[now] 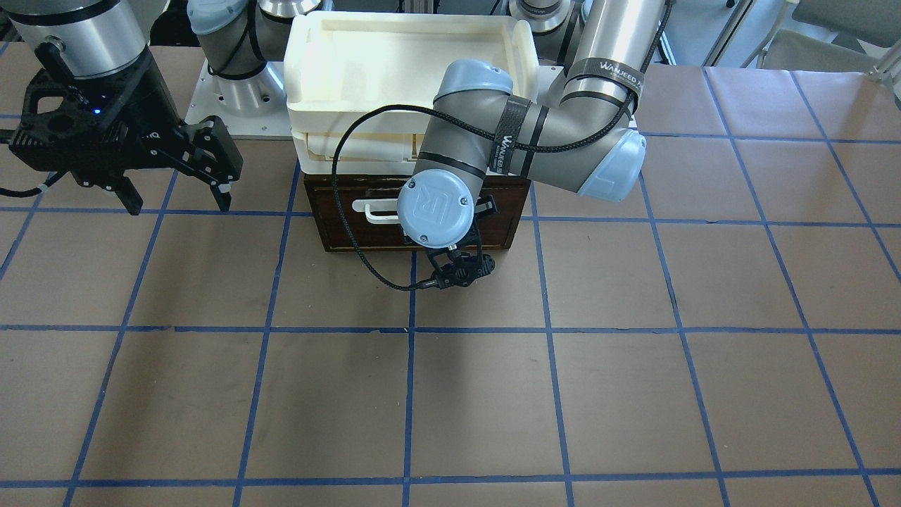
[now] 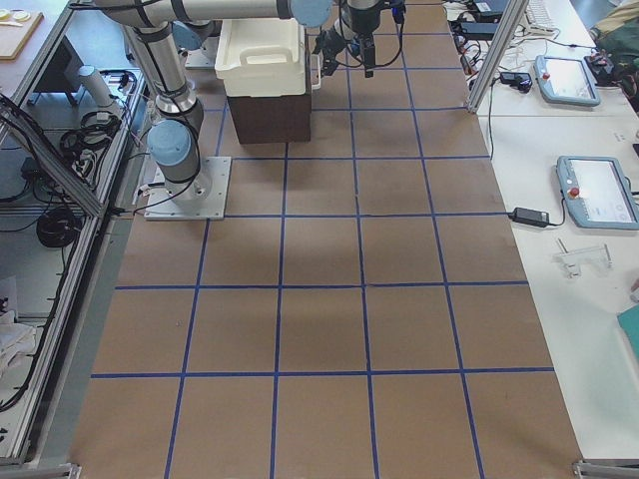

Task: Put scissors in drawer and close it
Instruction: 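Hold the left gripper against the closed drawer front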

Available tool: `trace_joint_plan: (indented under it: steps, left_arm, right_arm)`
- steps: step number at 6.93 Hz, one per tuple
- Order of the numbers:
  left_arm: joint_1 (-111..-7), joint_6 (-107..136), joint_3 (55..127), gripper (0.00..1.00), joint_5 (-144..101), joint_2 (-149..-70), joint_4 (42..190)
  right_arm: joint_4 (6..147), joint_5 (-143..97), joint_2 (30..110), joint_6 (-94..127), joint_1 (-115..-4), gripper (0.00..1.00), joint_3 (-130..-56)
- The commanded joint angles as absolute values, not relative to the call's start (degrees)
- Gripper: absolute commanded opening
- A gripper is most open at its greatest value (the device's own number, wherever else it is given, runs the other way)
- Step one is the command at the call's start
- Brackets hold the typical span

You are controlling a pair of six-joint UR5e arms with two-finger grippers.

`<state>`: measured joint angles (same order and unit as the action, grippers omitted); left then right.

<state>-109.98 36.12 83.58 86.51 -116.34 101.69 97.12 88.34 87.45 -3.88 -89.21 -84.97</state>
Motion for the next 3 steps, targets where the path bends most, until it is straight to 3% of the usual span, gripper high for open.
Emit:
trace_joint_plan:
  steps: [1, 3]
  left_arm:
    - [-109.9, 36.1, 83.6, 1.00, 86.5, -116.4, 101.9]
    - [-109.9, 36.1, 83.6, 1.00, 86.4, -116.3, 102.0]
  right_arm:
    - [97.1, 88.3, 87.5, -3.9, -89.2, 1.00, -85.0]
    - [97.2, 88.3, 87.5, -3.9, -89.2, 1.00, -85.0]
